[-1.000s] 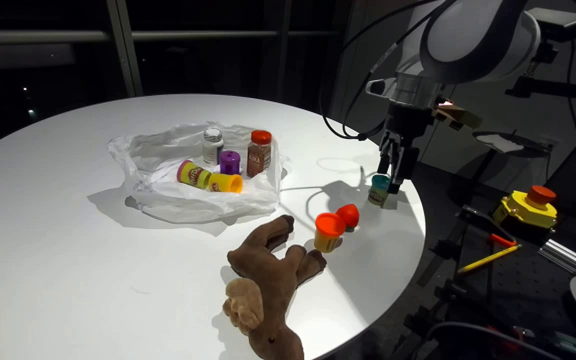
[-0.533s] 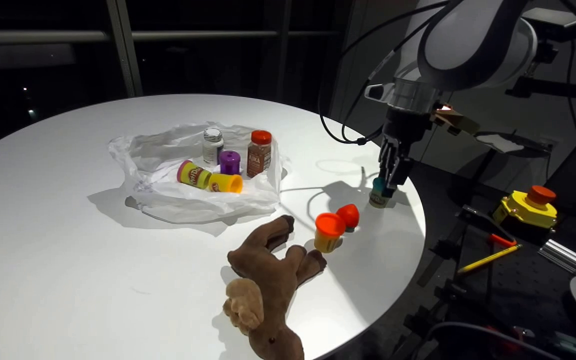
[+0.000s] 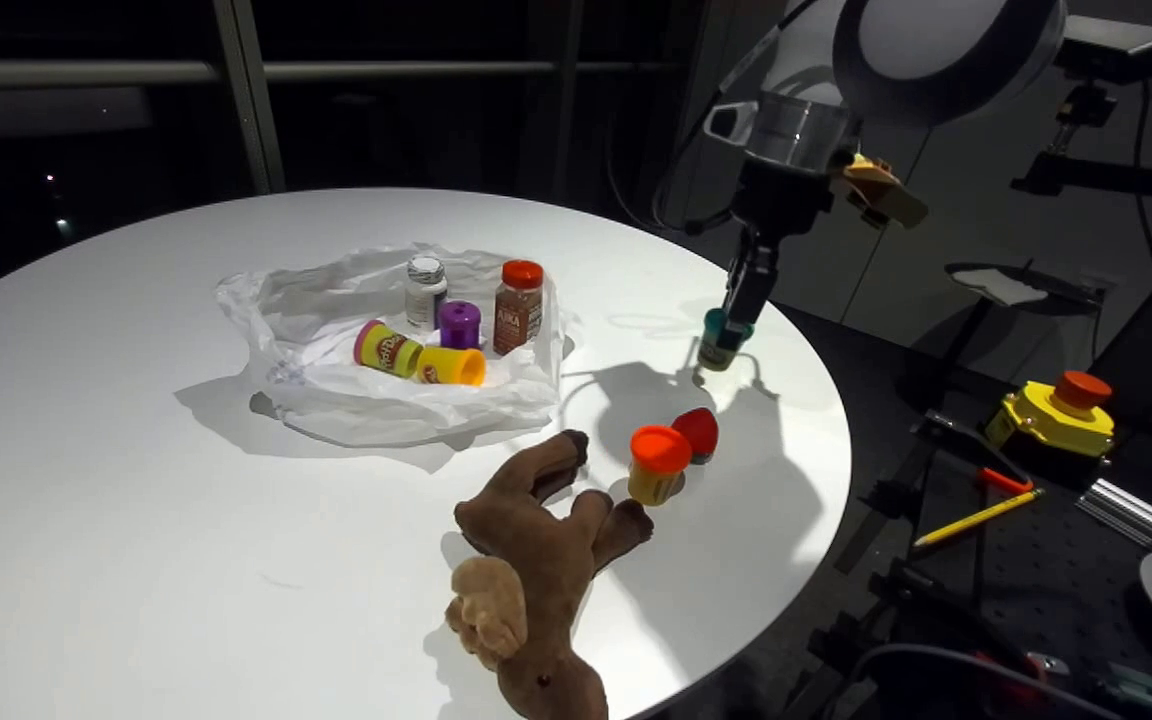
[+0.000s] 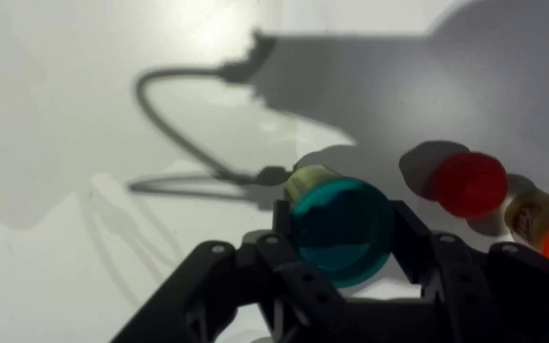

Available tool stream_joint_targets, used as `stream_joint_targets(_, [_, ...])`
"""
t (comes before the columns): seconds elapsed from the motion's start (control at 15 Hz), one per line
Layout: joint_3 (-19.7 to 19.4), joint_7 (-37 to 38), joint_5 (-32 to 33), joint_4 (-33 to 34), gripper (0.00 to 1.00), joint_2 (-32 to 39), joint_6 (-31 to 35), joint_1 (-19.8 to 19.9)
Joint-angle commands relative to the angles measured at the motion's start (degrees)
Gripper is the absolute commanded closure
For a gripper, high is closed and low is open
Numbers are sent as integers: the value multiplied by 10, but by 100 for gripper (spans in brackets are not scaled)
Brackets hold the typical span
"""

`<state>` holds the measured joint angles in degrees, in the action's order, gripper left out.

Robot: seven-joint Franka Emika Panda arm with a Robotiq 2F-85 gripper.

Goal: Put the objects on the table in the plastic

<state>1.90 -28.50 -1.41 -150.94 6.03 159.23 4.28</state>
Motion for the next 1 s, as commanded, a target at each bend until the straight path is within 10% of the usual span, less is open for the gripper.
stream_joint_targets(0.0, [13, 143, 60, 66, 74, -46, -89, -55])
stream_joint_targets(0.93, [18, 313, 158, 398, 77, 251, -58, -174])
